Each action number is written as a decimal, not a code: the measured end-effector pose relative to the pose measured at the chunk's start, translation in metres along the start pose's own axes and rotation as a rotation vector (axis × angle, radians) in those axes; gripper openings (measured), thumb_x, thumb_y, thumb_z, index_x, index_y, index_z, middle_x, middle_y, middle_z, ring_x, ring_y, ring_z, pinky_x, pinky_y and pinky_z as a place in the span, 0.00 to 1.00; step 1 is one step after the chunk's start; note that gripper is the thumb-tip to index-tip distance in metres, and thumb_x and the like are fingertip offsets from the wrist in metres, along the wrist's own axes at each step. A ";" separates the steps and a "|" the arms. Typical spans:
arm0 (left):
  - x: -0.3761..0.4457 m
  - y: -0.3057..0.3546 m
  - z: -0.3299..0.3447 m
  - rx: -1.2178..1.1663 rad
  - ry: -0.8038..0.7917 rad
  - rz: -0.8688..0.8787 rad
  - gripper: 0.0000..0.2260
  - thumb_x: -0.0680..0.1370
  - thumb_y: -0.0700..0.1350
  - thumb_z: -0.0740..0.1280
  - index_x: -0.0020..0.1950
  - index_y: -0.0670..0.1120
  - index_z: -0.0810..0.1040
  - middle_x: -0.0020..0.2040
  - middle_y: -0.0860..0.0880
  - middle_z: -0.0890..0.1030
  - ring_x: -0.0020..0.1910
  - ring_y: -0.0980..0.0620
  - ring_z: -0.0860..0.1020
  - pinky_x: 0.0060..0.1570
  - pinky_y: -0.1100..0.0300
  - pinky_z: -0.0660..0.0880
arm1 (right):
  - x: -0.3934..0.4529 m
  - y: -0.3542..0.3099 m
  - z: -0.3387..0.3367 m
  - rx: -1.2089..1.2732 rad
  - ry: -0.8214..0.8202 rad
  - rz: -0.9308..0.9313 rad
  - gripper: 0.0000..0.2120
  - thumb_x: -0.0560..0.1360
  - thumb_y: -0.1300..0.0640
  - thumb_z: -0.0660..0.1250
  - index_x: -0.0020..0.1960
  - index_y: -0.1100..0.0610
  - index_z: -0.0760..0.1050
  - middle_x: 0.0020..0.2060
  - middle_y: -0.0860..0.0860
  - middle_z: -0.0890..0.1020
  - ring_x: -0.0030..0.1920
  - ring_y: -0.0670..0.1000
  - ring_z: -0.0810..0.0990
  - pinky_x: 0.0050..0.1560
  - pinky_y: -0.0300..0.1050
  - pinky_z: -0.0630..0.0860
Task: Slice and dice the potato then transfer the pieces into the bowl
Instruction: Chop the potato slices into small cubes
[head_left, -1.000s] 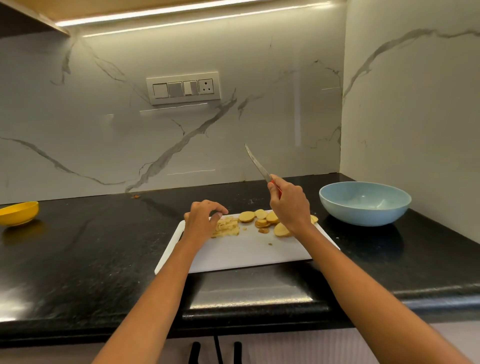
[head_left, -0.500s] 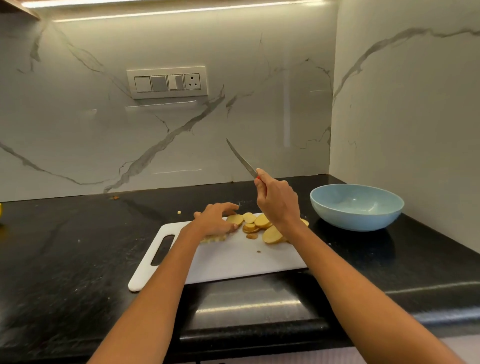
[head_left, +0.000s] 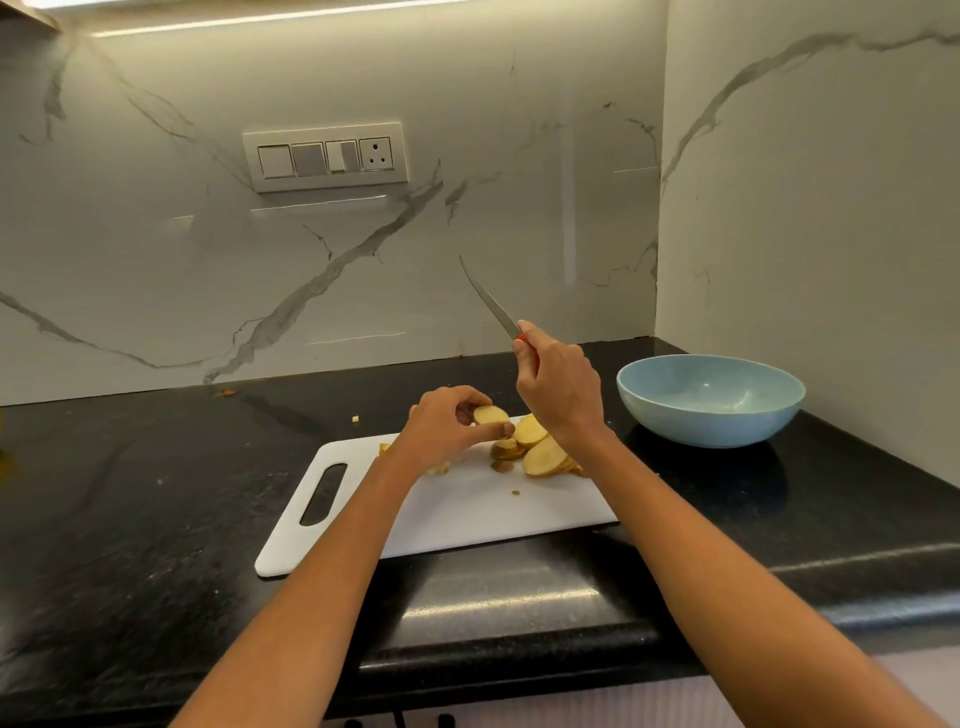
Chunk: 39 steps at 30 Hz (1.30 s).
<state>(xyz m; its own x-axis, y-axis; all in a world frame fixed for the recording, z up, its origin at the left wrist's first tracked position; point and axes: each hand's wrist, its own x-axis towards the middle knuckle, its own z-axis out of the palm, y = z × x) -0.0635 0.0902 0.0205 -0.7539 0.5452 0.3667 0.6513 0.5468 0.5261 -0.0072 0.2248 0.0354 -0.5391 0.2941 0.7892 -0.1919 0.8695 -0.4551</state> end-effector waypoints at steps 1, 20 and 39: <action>0.000 0.003 0.002 -0.025 0.000 0.009 0.23 0.70 0.53 0.72 0.62 0.45 0.75 0.56 0.47 0.79 0.50 0.53 0.75 0.51 0.62 0.74 | 0.000 0.000 0.000 0.001 0.000 0.002 0.18 0.81 0.54 0.57 0.68 0.59 0.71 0.45 0.54 0.84 0.40 0.50 0.81 0.39 0.37 0.75; 0.002 0.004 0.016 0.052 0.113 0.070 0.26 0.67 0.55 0.75 0.60 0.45 0.74 0.54 0.47 0.78 0.45 0.55 0.72 0.42 0.67 0.68 | 0.000 0.003 -0.001 -0.009 -0.020 0.029 0.17 0.81 0.54 0.57 0.67 0.59 0.72 0.46 0.54 0.84 0.41 0.49 0.81 0.39 0.36 0.74; 0.003 0.003 0.007 -0.078 0.326 0.037 0.24 0.69 0.55 0.73 0.58 0.43 0.75 0.51 0.45 0.81 0.45 0.53 0.78 0.46 0.59 0.77 | 0.001 0.008 -0.001 -0.029 -0.015 0.046 0.16 0.81 0.54 0.56 0.65 0.59 0.73 0.44 0.54 0.83 0.38 0.48 0.79 0.37 0.35 0.73</action>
<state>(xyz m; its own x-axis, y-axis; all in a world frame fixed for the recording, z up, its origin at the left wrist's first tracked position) -0.0629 0.0981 0.0175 -0.7261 0.3248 0.6061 0.6796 0.4731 0.5607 -0.0085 0.2327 0.0334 -0.5592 0.3279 0.7614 -0.1434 0.8663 -0.4784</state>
